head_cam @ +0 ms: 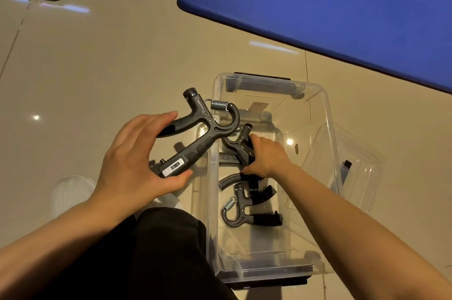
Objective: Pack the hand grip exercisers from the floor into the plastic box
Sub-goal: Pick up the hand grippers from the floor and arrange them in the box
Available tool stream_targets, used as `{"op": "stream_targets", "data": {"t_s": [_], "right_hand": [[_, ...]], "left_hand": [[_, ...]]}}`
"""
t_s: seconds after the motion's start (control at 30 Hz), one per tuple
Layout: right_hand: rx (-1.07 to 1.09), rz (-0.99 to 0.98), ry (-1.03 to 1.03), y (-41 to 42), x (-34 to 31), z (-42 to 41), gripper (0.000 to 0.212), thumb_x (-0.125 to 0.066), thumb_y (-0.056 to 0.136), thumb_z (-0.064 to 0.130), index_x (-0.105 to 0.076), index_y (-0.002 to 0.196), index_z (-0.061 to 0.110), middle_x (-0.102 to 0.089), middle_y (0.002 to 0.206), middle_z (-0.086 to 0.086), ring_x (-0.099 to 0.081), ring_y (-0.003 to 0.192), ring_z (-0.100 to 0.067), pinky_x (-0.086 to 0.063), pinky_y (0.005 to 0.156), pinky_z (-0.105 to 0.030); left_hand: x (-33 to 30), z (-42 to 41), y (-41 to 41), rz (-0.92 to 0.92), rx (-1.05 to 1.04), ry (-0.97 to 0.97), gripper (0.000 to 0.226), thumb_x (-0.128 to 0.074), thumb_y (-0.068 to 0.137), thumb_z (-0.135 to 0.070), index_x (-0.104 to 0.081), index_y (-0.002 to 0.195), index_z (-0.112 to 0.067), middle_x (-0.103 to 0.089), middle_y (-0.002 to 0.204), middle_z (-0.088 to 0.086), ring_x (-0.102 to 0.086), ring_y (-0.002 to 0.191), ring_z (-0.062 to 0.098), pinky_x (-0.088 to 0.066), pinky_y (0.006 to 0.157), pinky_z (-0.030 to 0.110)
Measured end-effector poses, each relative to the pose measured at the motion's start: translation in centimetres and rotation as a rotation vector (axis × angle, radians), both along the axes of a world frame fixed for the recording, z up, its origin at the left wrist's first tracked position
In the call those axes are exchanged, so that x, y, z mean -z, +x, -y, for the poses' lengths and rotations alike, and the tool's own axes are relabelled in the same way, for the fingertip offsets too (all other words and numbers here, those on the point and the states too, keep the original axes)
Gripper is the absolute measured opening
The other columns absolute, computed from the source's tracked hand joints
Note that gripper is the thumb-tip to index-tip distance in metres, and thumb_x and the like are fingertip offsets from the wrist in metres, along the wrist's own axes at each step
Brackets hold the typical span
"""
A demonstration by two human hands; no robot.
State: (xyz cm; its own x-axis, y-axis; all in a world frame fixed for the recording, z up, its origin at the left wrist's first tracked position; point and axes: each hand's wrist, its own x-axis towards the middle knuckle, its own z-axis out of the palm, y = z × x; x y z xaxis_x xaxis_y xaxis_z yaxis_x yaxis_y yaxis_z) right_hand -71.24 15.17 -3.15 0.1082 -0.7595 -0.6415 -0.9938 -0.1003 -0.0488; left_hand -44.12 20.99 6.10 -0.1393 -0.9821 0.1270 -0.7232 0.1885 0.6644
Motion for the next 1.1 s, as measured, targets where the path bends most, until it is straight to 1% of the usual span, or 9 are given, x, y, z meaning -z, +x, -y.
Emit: {"op": "stream_targets", "data": {"t_s": [0.07,0.17,0.27,0.47,0.57,0.7,0.83,0.93,1.1], "right_hand": [[-0.074,0.010,-0.053,0.1,-0.3,0.5,0.083,-0.074,0.065,0.043,-0.035,0.134,0.018,-0.052,0.129,-0.006,-0.046,0.121,-0.027,-0.024,0.109,-0.043],[-0.393,-0.036,-0.253,-0.2,-1.3,1.3,0.081,-0.070,0.073,0.021,-0.029,0.143,0.018,-0.041,0.140,-0.007,-0.030,0.135,-0.026,-0.008,0.116,-0.045],[-0.608,-0.167,-0.329,-0.2,-2.2,2.2,0.084,-0.066,0.079,0.016,-0.017,0.147,0.018,-0.028,0.148,-0.009,-0.017,0.141,-0.029,-0.004,0.115,-0.048],[-0.438,-0.235,-0.296,-0.9,-1.2,1.4,0.085,-0.060,0.084,0.015,-0.007,0.149,0.026,-0.018,0.152,-0.012,-0.013,0.140,-0.034,-0.019,0.111,-0.046],[-0.419,-0.242,-0.264,-1.3,-1.0,1.7,0.083,-0.060,0.086,0.026,-0.007,0.149,0.029,-0.012,0.154,-0.010,-0.016,0.138,-0.037,-0.027,0.107,-0.044],[-0.356,-0.243,-0.247,-2.6,-0.2,1.1,0.082,-0.061,0.087,0.039,-0.008,0.149,0.031,-0.018,0.151,-0.013,-0.040,0.121,-0.034,-0.038,0.096,-0.039],[-0.274,-0.133,-0.157,-2.8,0.0,1.2,0.077,-0.059,0.090,0.035,-0.011,0.150,0.029,-0.023,0.149,-0.016,-0.038,0.127,-0.035,-0.040,0.097,-0.039],[-0.284,-0.150,-0.163,-2.8,0.0,1.4,0.076,-0.058,0.090,0.038,-0.012,0.150,0.028,-0.027,0.148,-0.014,-0.033,0.132,-0.032,-0.033,0.103,-0.038],[-0.219,-0.117,-0.116,-2.7,0.1,1.1,0.072,-0.053,0.094,0.036,-0.010,0.150,0.029,-0.018,0.153,-0.015,-0.031,0.134,-0.036,-0.032,0.104,-0.042]], "left_hand": [[-0.1,0.0,0.3,-0.001,-0.014,-0.001,0.085,-0.063,0.059,-0.057,-0.040,0.134,-0.024,-0.054,0.125,0.001,-0.047,0.116,0.019,-0.036,0.093,0.031],[0.1,-0.1,0.5,0.008,-0.022,-0.021,0.084,-0.063,0.060,-0.056,-0.041,0.134,-0.022,-0.053,0.126,0.000,-0.047,0.117,0.020,-0.035,0.094,0.031],[0.1,0.1,0.3,0.026,0.001,-0.063,0.083,-0.064,0.062,-0.054,-0.041,0.133,-0.018,-0.048,0.126,-0.003,-0.045,0.118,0.021,-0.035,0.095,0.032],[0.0,-0.1,-0.2,0.032,0.076,-0.096,0.080,-0.063,0.063,-0.052,-0.040,0.132,-0.019,-0.047,0.126,-0.005,-0.044,0.120,0.020,-0.034,0.095,0.029],[0.0,-0.4,0.0,0.024,0.068,-0.083,0.081,-0.063,0.062,-0.052,-0.041,0.132,-0.018,-0.046,0.126,-0.006,-0.044,0.119,0.020,-0.034,0.094,0.030],[0.0,-0.4,0.4,0.030,0.050,-0.085,0.082,-0.063,0.062,-0.053,-0.042,0.132,-0.017,-0.045,0.125,-0.006,-0.045,0.118,0.021,-0.035,0.093,0.032],[0.0,-0.3,0.5,0.018,0.046,-0.074,0.083,-0.065,0.061,-0.053,-0.041,0.133,-0.018,-0.045,0.126,-0.006,-0.046,0.117,0.020,-0.036,0.093,0.032],[0.0,-0.3,0.2,0.011,0.049,-0.082,0.083,-0.065,0.061,-0.053,-0.041,0.132,-0.017,-0.045,0.125,-0.006,-0.045,0.117,0.020,-0.036,0.093,0.032],[0.1,-0.4,0.1,0.004,0.065,-0.070,0.083,-0.065,0.061,-0.054,-0.041,0.132,-0.018,-0.046,0.125,-0.007,-0.045,0.117,0.019,-0.035,0.093,0.031]]}}
